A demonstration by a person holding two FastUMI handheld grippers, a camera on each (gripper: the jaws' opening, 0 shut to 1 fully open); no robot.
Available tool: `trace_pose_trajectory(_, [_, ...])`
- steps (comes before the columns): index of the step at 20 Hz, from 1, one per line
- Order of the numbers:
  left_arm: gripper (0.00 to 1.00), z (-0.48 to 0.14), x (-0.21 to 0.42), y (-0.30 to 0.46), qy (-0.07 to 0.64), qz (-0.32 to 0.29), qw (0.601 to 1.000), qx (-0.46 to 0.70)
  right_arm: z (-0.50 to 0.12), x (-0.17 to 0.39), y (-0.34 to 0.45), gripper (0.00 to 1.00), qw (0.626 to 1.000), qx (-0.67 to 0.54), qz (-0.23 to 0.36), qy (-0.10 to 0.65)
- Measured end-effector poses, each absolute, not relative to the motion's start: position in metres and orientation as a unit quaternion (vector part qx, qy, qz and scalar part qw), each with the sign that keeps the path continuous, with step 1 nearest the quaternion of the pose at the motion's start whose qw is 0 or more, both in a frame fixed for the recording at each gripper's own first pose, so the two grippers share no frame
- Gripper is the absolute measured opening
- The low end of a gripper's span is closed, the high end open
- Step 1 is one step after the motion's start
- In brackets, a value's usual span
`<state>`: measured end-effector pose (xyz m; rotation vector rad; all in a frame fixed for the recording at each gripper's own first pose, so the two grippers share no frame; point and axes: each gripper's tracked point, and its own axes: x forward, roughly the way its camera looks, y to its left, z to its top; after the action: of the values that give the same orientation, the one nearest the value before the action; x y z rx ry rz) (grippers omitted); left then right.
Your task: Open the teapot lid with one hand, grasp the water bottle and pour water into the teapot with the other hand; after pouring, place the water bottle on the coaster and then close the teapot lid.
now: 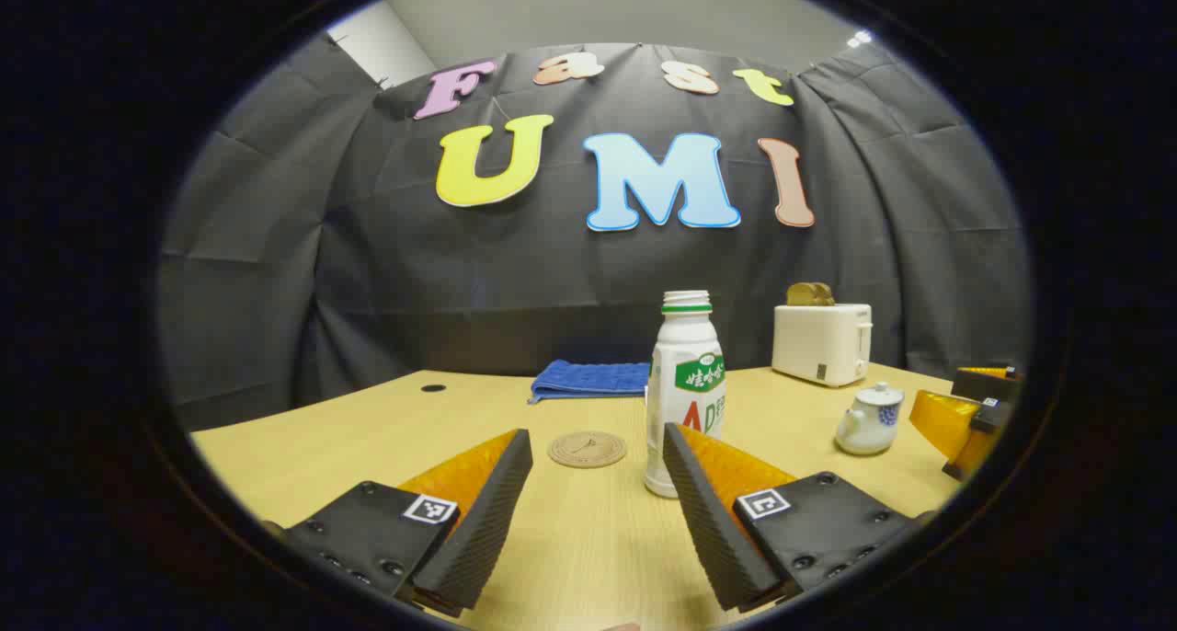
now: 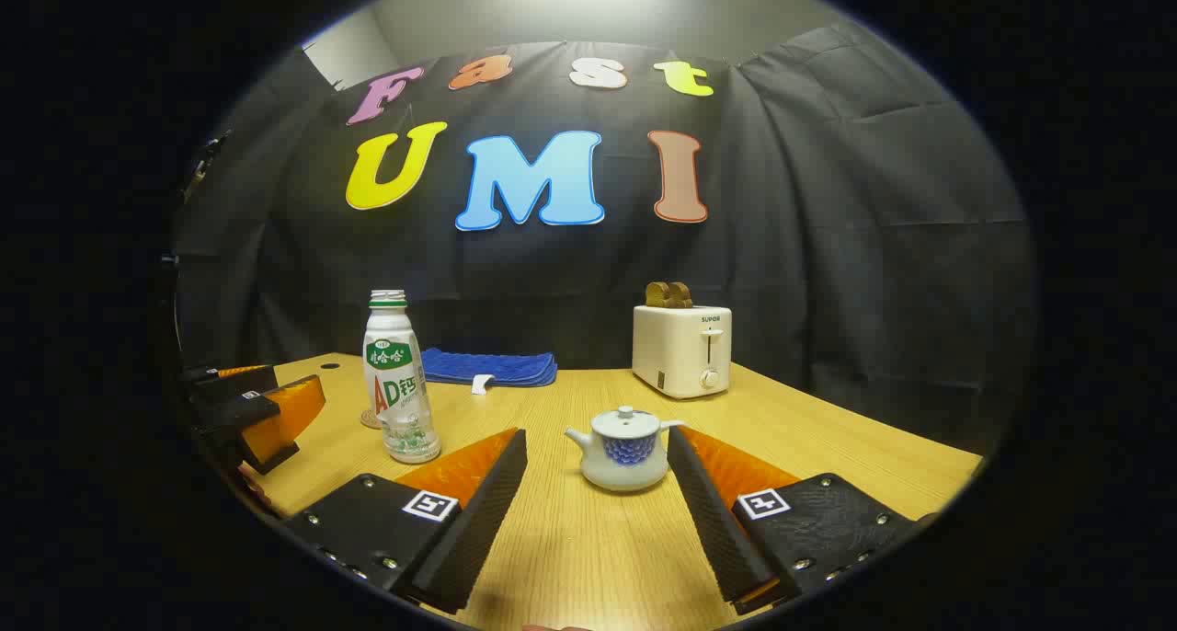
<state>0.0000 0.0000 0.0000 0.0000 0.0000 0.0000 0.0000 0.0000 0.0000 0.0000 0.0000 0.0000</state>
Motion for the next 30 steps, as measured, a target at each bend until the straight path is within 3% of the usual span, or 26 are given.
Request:
trace_pose_trajectory(7, [0.89,0.000,-0.001,0.000,0.000,-0.001,1.000,0.001,0.000,0.000,-0.001,0.95,1.000,0.000,-0.004,0.000])
trace_pose_trajectory(10, [1.00,0.000,0.000,0.001,0.000,0.000,1.000,0.000,-0.001,0.000,-0.001,0.95,1.000,0.000,-0.004,0.000])
trace_pose_trajectory(19, [1.00,0.000,0.000,0.000,0.000,0.000,1.000,0.000,-0.001,0.000,-0.002,0.95,1.000,0.000,-0.006,0.000])
trace_pose_trajectory(21, [0.96,0.000,0.000,0.000,0.000,0.000,1.000,0.001,-0.001,0.000,-0.003,0.95,1.000,0.001,-0.007,0.000])
trace_pose_trajectory(25, [0.99,0.001,0.002,-0.024,0.002,-0.041,0.999,0.001,0.000,0.002,-0.004,0.94,1.000,0.002,-0.011,0.000])
trace_pose_trajectory(28, [1.00,0.020,0.005,-0.038,-0.013,-0.065,0.998,-0.014,0.001,0.011,-0.005,0.86,1.000,0.018,-0.009,0.002])
trace_pose_trajectory(30, [1.00,0.036,0.012,-0.042,-0.026,-0.068,0.997,-0.027,0.000,0.020,-0.006,0.86,0.999,0.029,-0.006,0.013])
